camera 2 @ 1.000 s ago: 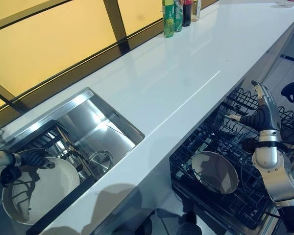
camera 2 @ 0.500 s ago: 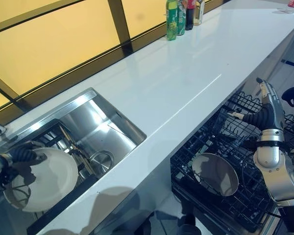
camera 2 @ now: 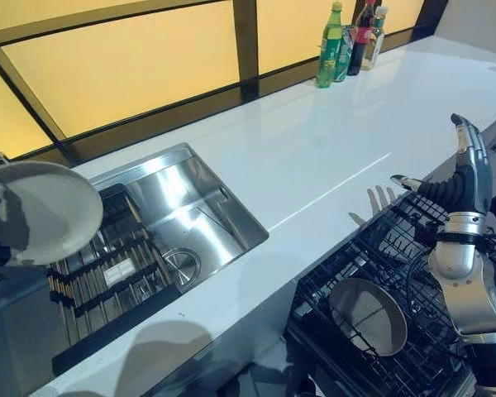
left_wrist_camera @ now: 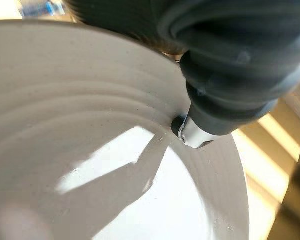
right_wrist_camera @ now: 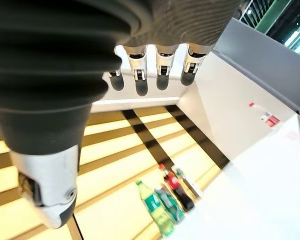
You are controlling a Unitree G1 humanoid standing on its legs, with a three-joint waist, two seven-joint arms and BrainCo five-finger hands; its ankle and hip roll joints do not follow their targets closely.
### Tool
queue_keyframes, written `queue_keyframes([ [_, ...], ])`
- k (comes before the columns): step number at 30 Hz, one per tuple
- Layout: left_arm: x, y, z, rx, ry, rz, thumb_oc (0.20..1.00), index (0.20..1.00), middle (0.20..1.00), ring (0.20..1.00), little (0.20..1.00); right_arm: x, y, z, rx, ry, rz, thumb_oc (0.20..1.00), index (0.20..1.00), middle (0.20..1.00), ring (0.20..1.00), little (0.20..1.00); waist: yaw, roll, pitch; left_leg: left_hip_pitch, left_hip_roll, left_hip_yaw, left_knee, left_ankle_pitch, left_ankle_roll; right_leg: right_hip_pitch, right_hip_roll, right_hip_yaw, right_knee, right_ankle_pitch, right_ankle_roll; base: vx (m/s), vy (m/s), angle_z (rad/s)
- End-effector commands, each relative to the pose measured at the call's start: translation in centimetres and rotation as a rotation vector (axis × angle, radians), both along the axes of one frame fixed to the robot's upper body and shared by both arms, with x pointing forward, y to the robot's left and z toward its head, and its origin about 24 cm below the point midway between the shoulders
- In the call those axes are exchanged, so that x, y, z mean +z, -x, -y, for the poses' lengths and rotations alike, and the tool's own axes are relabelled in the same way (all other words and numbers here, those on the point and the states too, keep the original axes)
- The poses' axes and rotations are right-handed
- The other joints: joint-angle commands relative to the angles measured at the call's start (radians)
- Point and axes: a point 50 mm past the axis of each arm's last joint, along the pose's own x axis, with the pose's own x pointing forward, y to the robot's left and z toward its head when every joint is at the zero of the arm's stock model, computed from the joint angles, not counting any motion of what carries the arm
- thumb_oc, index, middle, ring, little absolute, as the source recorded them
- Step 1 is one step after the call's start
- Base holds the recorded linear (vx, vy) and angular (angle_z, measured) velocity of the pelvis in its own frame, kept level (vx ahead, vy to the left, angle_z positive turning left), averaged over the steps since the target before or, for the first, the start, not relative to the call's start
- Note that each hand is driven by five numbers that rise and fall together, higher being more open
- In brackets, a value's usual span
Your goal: Pick up plates and place into dishwasher.
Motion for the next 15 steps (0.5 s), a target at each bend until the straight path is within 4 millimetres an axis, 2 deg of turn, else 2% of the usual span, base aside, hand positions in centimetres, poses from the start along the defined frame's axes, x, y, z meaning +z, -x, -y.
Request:
queue_keyframes([
  [1, 4.3, 0.8, 1.9, -0.065, -0.157, 0.26, 0.2, 0.2, 0.2, 0.2, 0.2, 5.1, 0.4, -1.8, 0.072, 0.078, 0.26, 1.0, 1.0, 1.0, 1.0, 1.0, 0.007, -0.028, -0.074, -0.119, -0.012, -0.002, -0.007, 0.076, 0.01, 0.057, -0.017, 0.004, 0.167, -0.233, 0.02, -0.04, -0.016, 0.03],
  [3, 4.7, 0.5, 3.2, -0.134, -0.156, 0.334, 0.2, 0.2, 0.2, 0.2, 0.2, 6.2, 0.2, -2.7, 0.116, 0.082, 0.315, 1.0, 1.0, 1.0, 1.0, 1.0, 0.01, -0.032, -0.079, -0.118, -0.011, -0.005, -0.013, 0.078, 0.007, 0.058, -0.016, 0.0, 0.167, -0.234, 0.019, -0.05, -0.008, 0.05],
  [4, 5.0, 0.1, 4.5, -0.207, -0.154, 0.379, 0.2, 0.2, 0.2, 0.2, 0.2, 6.8, 0.1, -3.8, 0.17, 0.084, 0.344, 1.0, 1.0, 1.0, 1.0, 1.0, 0.013, -0.036, -0.084, -0.118, -0.011, -0.008, -0.015, 0.079, 0.006, 0.059, -0.016, -0.002, 0.168, -0.235, 0.019, -0.04, -0.006, 0.05],
  [5, 5.1, 0.1, 4.7, -0.216, -0.154, 0.388, 0.2, 0.2, 0.2, 0.2, 0.2, 7.0, 0.0, -4.0, 0.182, 0.088, 0.35, 1.0, 1.0, 1.0, 1.0, 1.0, 0.012, -0.034, -0.082, -0.118, -0.012, -0.009, -0.016, 0.079, 0.006, 0.059, -0.016, -0.003, 0.168, -0.236, 0.019, -0.05, 0.0, 0.05],
  [7, 5.3, -0.6, 6.6, -0.308, -0.136, 0.441, 0.2, 0.2, 0.2, 0.2, 0.2, 7.9, -0.4, -6.3, 0.304, 0.089, 0.361, 1.0, 1.0, 1.0, 1.0, 1.0, 0.021, -0.039, -0.091, -0.117, -0.012, -0.013, -0.022, 0.082, 0.002, 0.063, -0.018, -0.008, 0.168, -0.237, 0.019, -0.04, 0.005, 0.05],
  [9, 5.3, -1.1, 7.6, -0.373, -0.111, 0.467, 0.2, 0.2, 0.2, 0.2, 0.2, 8.3, -0.8, -7.7, 0.391, 0.086, 0.357, 1.0, 1.0, 1.0, 1.0, 1.0, 0.026, -0.043, -0.096, -0.117, -0.012, -0.015, -0.024, 0.085, 0.0, 0.066, -0.019, -0.012, 0.166, -0.237, 0.019, -0.03, 0.007, 0.03],
  [15, 4.3, -2.8, 12.1, -0.569, -0.051, 0.517, 0.2, 0.2, 0.2, 0.2, 0.2, 7.8, -1.6, -14.4, 0.845, -0.026, 0.266, 1.0, 1.0, 1.0, 1.0, 1.0, 0.041, -0.051, -0.107, -0.119, -0.014, -0.03, -0.029, 0.088, -0.002, 0.071, -0.02, -0.023, 0.163, -0.238, 0.018, -0.03, -0.008, 0.03],
])
